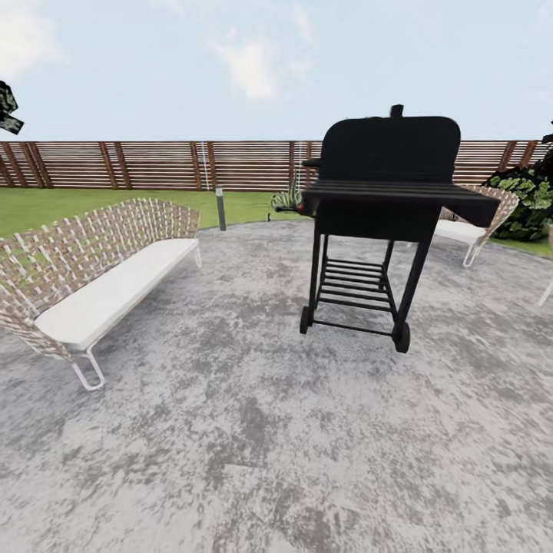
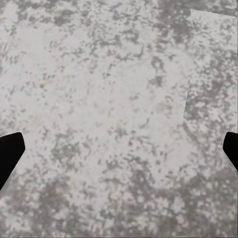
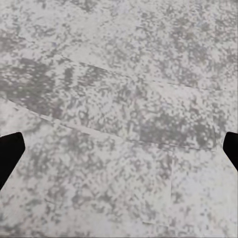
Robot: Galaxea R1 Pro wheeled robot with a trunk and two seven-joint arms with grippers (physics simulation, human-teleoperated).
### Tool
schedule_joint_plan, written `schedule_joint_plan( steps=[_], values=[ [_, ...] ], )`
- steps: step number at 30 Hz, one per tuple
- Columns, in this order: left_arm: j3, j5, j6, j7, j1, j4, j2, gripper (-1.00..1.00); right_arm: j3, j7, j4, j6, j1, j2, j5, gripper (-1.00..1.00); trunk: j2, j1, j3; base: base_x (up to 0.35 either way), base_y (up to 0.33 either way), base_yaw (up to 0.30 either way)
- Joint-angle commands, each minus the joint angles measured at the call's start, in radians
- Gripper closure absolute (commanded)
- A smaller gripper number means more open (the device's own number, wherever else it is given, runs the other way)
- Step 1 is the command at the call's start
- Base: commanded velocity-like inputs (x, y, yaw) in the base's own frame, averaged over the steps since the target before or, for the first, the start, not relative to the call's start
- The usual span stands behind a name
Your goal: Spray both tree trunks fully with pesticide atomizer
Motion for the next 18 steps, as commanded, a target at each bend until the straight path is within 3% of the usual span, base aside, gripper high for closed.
schedule_joint_plan(
  steps=[1,18],
  values=[
    [0.000,0.000,0.000,0.000,0.000,0.000,0.000,-1.00,0.000,0.000,0.000,0.000,0.000,0.000,0.000,-1.00,0.000,0.000,0.000,0.327,0.107,0.000],
    [0.000,0.001,0.000,0.000,0.000,0.012,-0.001,-1.00,0.000,0.000,0.000,0.000,0.000,0.000,0.000,-1.00,0.000,0.000,0.000,0.327,0.107,0.000]
  ],
)
